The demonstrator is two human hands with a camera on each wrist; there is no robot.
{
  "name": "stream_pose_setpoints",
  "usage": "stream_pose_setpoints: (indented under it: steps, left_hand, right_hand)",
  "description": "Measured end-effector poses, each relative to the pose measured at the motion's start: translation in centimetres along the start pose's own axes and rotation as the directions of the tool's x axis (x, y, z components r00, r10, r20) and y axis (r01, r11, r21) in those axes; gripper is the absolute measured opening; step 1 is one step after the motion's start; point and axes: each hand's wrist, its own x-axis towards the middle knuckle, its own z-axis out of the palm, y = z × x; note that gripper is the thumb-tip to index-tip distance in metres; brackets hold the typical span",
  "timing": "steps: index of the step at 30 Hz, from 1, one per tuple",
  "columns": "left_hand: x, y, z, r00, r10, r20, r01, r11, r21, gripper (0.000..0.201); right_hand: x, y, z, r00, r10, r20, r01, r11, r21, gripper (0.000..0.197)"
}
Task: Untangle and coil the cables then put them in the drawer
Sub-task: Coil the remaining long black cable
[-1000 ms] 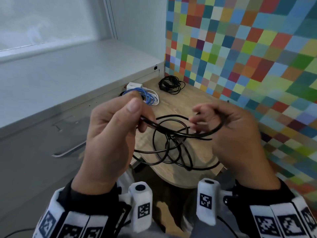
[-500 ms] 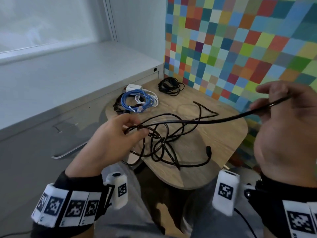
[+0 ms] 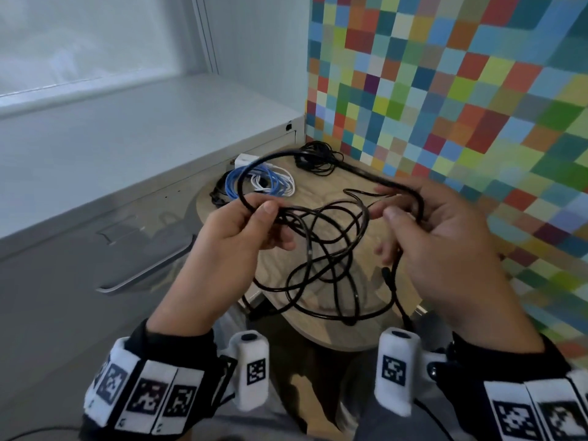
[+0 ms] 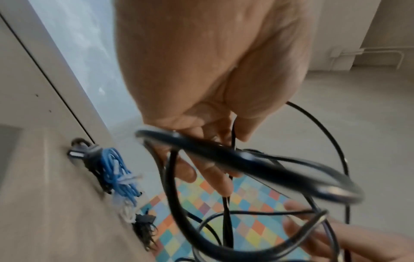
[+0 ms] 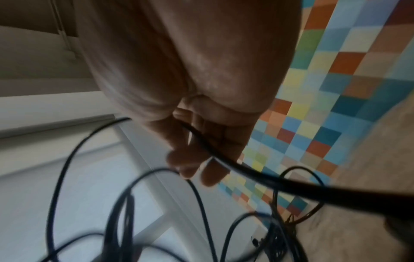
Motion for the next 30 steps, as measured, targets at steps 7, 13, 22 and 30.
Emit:
stream_pose_setpoints:
  steps: [7,13,22,30]
  left_hand:
    - [-0.4,0.5,2.0,0.982,0.176,0.074,-0.169,0.981,-0.093,0.016]
    - [-1.0,0.7,2.5,0.964,0.250,0.090,-0.239,0.964,-0.115,0.030]
    - [0.0,2.1,0.3,0.994,0.105,-0.014,-0.102,0.906,-0.411,0.051]
    - [0.2,1.0,-2.2,0.978,0.189,-0.090,-0.182,0.980,0.085,0.024]
  right_hand:
    - [0.0,0.1,1.6,0.996,-0.064,0.064,0.058,0.995,0.080,0.021]
    - [-0.5,-0.1,1.6,0.951,0.003,0.309,-0.052,0.987,0.152,0.014]
    - [0.4,1.1,0.6,0.998,0.028,-0.057,-0.019,0.988,0.154,0.032]
    - [1.2,2.0,-1.3,0.974,0.027,-0.223,0.047,0.945,0.322,0.050]
